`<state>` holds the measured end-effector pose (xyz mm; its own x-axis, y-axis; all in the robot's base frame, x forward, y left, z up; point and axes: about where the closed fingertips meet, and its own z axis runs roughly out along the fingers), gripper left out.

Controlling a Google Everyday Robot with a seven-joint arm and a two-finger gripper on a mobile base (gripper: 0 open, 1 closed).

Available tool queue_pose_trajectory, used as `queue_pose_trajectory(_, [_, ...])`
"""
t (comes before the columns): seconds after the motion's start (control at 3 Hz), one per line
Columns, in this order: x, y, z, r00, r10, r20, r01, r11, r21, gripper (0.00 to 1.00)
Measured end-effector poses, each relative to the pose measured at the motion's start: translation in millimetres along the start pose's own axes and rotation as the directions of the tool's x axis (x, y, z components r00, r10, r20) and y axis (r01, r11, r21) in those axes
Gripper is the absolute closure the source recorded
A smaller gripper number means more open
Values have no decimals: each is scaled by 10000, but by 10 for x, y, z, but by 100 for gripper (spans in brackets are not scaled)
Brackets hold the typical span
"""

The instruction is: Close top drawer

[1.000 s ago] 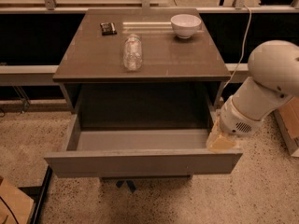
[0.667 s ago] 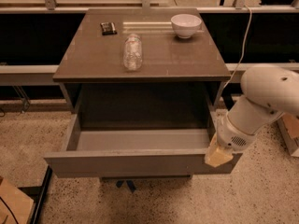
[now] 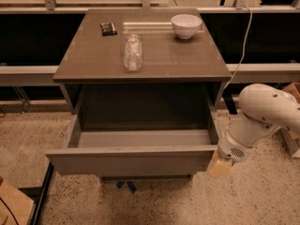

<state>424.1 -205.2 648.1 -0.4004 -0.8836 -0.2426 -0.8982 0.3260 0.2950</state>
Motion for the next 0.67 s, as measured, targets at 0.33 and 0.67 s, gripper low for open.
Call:
queue_pose_trajectory(0.33, [-97,-82,29,9996,-260,-58,261,9993,279,100])
queue_pose_trajectory(0.67, [-202,-265,33,9975,-705,-75,709,9956,617,100])
